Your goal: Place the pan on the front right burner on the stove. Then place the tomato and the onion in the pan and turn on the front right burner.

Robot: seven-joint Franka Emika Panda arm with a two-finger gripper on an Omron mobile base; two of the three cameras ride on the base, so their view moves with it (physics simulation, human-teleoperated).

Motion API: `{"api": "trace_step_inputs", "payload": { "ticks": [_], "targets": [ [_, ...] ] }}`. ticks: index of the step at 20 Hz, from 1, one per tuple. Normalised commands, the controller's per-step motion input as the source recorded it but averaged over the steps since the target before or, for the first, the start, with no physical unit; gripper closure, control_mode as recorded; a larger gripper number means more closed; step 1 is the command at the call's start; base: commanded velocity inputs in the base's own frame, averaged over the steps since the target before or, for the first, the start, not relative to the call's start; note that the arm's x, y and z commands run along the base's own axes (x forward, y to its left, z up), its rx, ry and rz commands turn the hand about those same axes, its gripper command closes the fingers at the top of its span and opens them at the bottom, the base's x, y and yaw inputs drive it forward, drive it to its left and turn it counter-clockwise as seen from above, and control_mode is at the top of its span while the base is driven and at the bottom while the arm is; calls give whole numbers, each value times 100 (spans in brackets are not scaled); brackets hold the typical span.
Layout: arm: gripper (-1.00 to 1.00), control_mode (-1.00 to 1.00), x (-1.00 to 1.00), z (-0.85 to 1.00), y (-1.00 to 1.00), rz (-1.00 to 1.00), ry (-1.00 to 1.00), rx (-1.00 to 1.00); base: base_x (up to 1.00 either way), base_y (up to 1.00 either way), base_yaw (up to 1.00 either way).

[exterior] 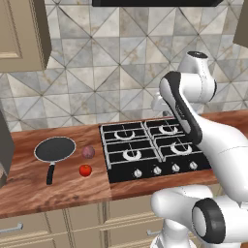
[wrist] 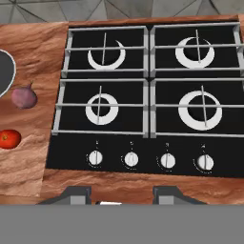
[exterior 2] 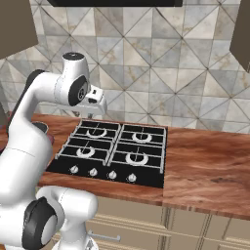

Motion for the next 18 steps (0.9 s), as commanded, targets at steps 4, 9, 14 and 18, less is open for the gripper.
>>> {"api": "trace_step_inputs", "payload": {
  "ticks": [4, 9, 14, 18],
  "targets": [
    [-100, -100, -9, 0, 16, 1, 0, 0, 0, 0, 0],
    [-100, -100, -8, 0, 41, 3, 0, 0, 0, 0, 0],
    [-100, -100, -7, 0, 47, 5, 0, 0, 0, 0, 0],
    [-100, -100, -2, 0, 47, 2, 1, 0, 0, 0, 0]
  ]
}}
